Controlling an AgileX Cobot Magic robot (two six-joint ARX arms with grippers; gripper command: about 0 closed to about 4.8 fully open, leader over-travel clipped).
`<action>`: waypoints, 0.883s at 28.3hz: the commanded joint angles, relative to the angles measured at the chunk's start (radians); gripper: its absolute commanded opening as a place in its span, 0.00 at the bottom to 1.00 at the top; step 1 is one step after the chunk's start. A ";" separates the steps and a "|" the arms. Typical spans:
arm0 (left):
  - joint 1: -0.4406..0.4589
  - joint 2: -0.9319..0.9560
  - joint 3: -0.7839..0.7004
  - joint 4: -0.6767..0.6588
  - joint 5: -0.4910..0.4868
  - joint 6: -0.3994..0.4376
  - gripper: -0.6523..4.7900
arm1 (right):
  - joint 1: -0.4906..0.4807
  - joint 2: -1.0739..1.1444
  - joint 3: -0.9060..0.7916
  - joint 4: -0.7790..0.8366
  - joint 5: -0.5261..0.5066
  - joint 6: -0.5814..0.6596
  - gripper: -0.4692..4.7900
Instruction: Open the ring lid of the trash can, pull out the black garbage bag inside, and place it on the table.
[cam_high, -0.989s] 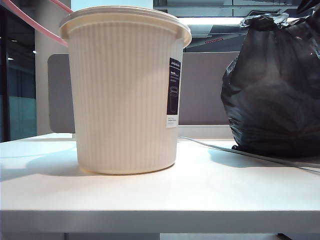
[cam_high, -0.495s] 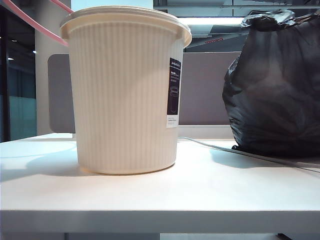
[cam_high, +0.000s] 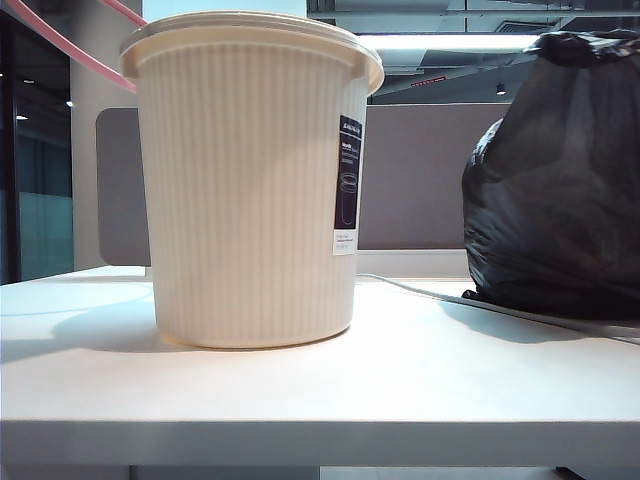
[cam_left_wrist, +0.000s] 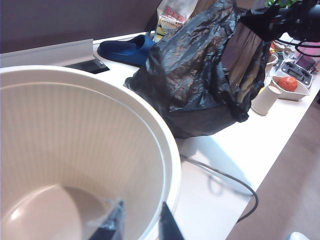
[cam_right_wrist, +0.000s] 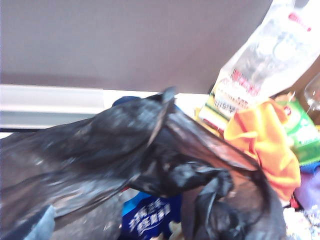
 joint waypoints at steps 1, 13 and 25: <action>-0.002 -0.009 0.002 0.001 0.008 0.003 0.28 | 0.000 -0.002 0.003 -0.041 0.009 -0.005 0.95; -0.002 -0.009 0.002 0.001 0.034 0.003 0.28 | 0.001 0.017 0.003 -0.169 -0.058 -0.005 0.95; -0.002 -0.009 0.002 0.001 0.048 0.010 0.28 | -0.001 0.001 0.005 -0.247 0.032 -0.013 0.96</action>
